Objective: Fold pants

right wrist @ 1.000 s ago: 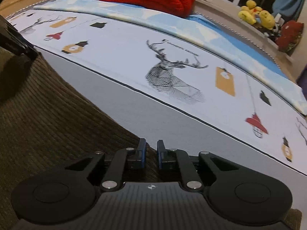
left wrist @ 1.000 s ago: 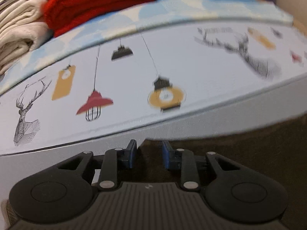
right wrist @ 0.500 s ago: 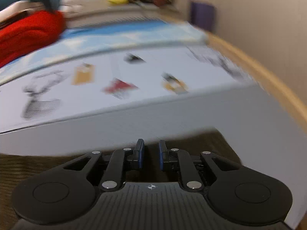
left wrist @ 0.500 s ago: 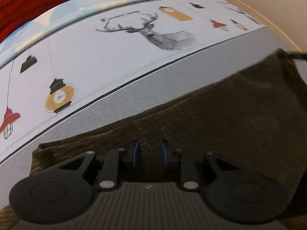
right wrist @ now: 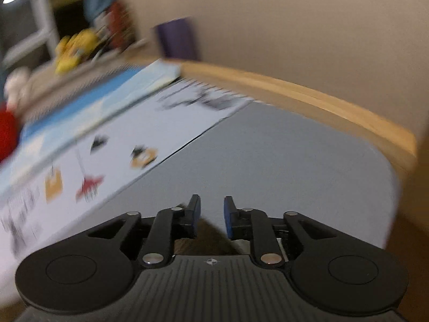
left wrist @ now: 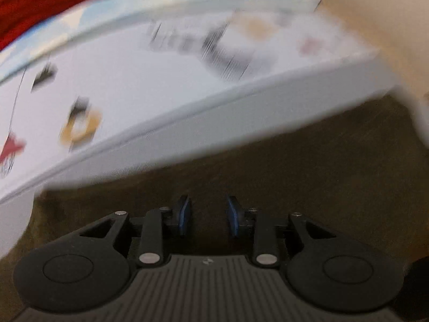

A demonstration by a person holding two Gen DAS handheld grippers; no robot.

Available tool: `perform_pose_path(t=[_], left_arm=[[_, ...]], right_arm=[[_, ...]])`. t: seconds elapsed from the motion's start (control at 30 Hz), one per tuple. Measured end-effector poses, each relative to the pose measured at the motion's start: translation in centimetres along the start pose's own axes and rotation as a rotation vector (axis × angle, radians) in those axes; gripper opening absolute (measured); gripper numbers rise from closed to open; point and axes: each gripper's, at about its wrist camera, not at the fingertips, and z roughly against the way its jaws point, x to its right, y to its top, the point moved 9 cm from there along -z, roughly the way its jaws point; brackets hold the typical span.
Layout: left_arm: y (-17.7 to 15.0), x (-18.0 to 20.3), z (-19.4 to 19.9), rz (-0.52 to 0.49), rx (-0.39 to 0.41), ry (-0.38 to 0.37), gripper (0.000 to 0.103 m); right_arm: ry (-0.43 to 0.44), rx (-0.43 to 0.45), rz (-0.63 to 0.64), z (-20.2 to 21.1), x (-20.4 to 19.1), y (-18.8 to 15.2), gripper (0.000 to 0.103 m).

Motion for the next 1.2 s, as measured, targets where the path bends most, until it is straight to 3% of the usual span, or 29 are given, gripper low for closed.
perform_pose_path(t=[0.1, 0.23, 0.33, 0.4, 0.47, 0.57, 0.67, 0.83, 0.97, 1.03, 1.2], left_arm=[[0.7, 0.3, 1.8, 0.016, 0.025, 0.038, 0.036], [0.9, 1.6, 7.5, 0.024, 0.099, 0.010, 0.041], [-0.8, 1.8, 12.2, 0.035, 0.111, 0.026, 0.046], [-2.8, 2.2, 15.4, 0.022, 0.167, 0.021, 0.054], [-4.9, 2.2, 17.7, 0.041, 0.225, 0.036, 0.056], [-7.2, 1.4, 19.7, 0.042, 0.259, 0.110, 0.056], [-7.0, 0.3, 21.3, 0.005, 0.332, 0.187, 0.056], [-7.8, -2.4, 20.4, 0.028, 0.285, 0.242, 0.056], [-7.9, -3.0, 20.9, 0.028, 0.303, 0.256, 0.056], [-8.2, -3.2, 21.2, 0.030, 0.306, 0.262, 0.056], [-8.4, -4.0, 21.7, 0.041, 0.313, 0.268, 0.056]], right_arm=[[-0.001, -0.006, -0.145, 3.1, 3.9, -0.3, 0.034], [0.010, -0.077, -0.322, 6.3, 8.5, -3.5, 0.043], [0.004, -0.162, -0.369, 6.6, 10.4, -6.9, 0.046], [0.076, -0.237, -0.435, 6.1, 10.5, -9.1, 0.046], [0.117, -0.275, -0.462, 5.8, 10.3, -10.6, 0.045], [0.118, -0.292, -0.487, 5.0, 10.4, -11.6, 0.045], [0.123, -0.302, -0.529, 4.4, 11.0, -11.7, 0.046], [0.101, -0.335, -0.529, 3.0, 10.4, -12.1, 0.046], [0.074, -0.338, -0.532, 2.4, 10.5, -12.1, 0.042], [0.070, -0.333, -0.528, 2.4, 10.5, -11.9, 0.028], [0.069, -0.270, -0.512, 3.7, 9.2, -10.7, 0.013]])
